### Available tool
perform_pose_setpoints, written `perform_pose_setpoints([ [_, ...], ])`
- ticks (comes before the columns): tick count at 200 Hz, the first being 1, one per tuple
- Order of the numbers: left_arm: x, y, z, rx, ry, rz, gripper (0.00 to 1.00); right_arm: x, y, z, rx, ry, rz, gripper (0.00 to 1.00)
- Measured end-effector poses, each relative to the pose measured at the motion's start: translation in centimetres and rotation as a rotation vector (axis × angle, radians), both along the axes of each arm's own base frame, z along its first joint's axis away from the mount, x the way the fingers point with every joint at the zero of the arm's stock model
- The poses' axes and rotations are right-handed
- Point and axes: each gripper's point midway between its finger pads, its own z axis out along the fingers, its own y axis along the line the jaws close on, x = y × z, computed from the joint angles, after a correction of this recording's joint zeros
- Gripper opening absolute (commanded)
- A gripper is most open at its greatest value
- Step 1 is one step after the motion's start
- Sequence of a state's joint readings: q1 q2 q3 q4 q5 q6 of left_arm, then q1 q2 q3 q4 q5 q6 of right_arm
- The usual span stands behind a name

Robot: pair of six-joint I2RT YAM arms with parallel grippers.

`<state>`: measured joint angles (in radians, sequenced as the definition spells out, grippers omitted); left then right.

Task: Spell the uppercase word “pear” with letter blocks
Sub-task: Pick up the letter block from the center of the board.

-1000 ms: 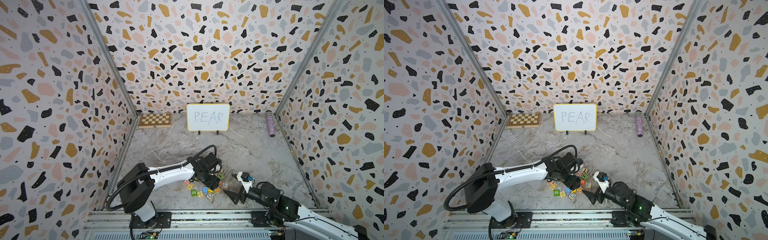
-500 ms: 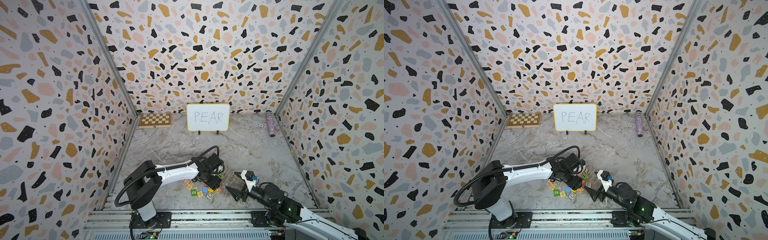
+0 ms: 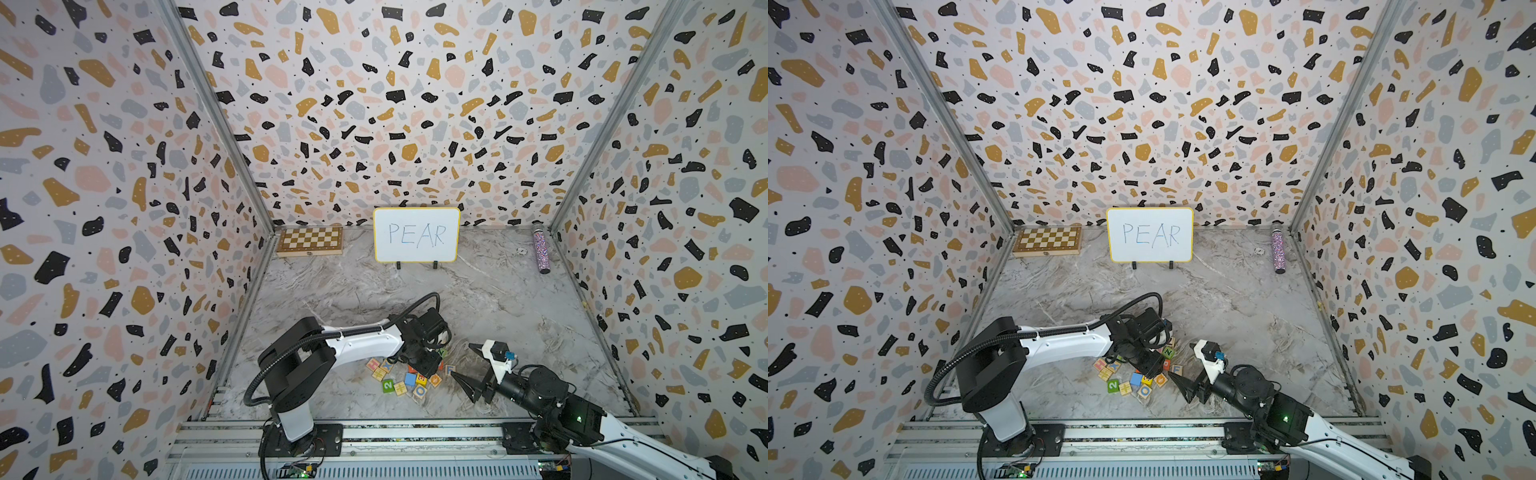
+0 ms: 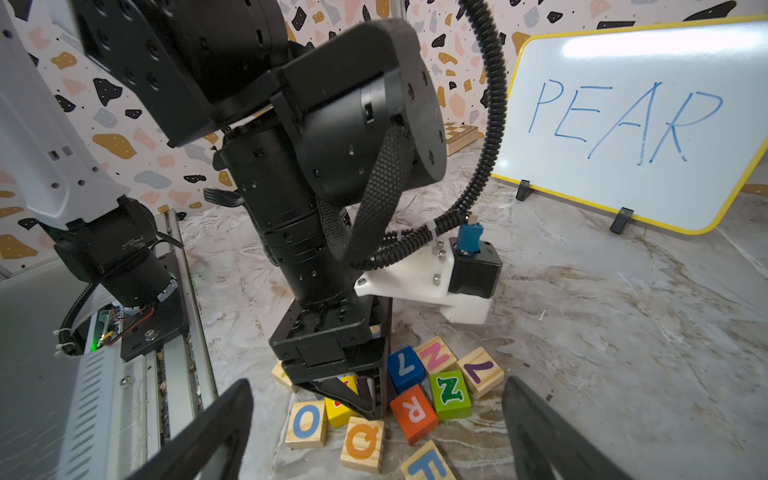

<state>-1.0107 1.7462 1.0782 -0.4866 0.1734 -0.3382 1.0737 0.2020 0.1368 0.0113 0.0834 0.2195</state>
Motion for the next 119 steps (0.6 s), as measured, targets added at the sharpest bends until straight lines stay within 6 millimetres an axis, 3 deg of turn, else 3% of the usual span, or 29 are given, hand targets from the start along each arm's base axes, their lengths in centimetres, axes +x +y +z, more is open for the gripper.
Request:
perform_pose_setpoints([
  [119, 0.6, 0.6, -1.7, 0.059, -0.012, 0.037, 0.47, 0.0, 0.0, 0.0, 0.001, 0.0, 0.0, 0.94],
])
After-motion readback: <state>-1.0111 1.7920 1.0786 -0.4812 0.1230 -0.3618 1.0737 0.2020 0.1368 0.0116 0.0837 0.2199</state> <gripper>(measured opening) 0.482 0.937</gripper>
